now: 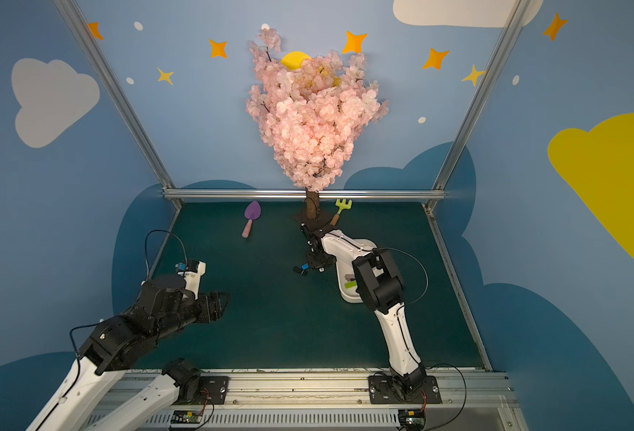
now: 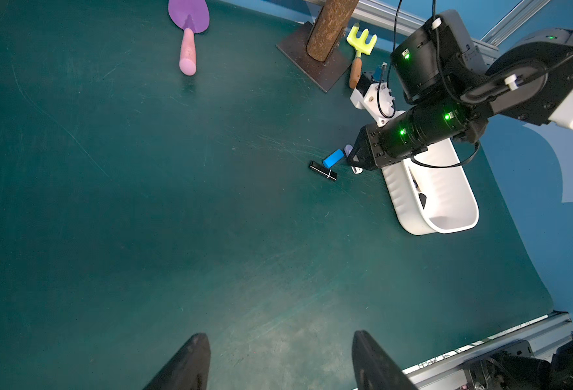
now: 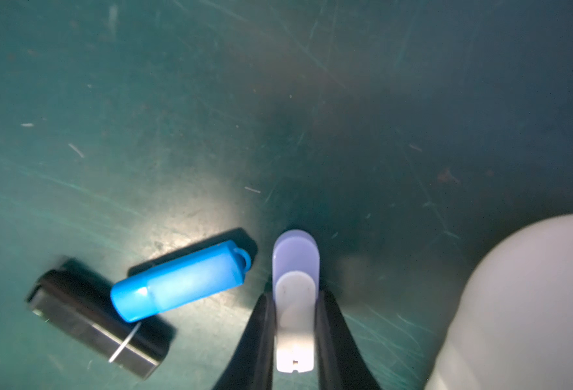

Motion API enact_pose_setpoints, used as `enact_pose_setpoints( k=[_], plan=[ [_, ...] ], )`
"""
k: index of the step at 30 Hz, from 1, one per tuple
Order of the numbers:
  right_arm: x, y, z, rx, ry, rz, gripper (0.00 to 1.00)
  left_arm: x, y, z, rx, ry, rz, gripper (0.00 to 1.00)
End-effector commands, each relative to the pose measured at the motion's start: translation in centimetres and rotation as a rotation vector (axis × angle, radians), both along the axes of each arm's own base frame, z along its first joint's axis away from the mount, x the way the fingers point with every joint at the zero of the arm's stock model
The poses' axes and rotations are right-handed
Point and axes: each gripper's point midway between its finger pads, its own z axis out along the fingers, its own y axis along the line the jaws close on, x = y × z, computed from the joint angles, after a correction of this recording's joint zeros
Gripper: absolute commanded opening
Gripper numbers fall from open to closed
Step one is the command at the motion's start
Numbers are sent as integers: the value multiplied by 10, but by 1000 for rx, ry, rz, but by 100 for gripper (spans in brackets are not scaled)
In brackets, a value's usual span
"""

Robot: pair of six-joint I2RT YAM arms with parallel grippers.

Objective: Put the usb flash drive into the storage box
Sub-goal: Pick up the USB flash from the center of the board, then place the USB flash in the storage box.

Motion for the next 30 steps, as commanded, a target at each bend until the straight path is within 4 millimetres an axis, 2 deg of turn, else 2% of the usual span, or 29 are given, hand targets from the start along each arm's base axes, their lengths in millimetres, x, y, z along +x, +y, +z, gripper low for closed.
enact_pose_setpoints(
  k=[1, 4, 12, 15, 18, 22, 26, 30],
  plan=[
    [-4, 4, 26, 21, -51, 22, 9, 1, 1, -1, 0, -4, 7, 70],
    [-8, 9, 49, 52, -94, 53, 5, 0, 2, 0, 2, -8, 11, 70],
    [-29, 11, 105, 141, -170, 105, 6, -2, 3, 2, -10, -24, 13, 70],
    [-37, 2, 129, 166, -217, 111, 6, -1, 2, 2, -13, -21, 6, 70],
    [-39, -20, 146, 139, -271, 69, 7, -2, 2, 2, -13, -21, 5, 70],
    [-38, -57, 150, 118, -285, -12, 9, -2, 1, 1, -12, -18, 5, 70],
    [-33, -100, 138, 105, -256, -143, 11, -1, 2, 1, -11, -19, 7, 70],
    [-31, -129, 124, 57, -240, -222, 12, -1, 2, 1, -10, -16, 8, 70]
  ],
)
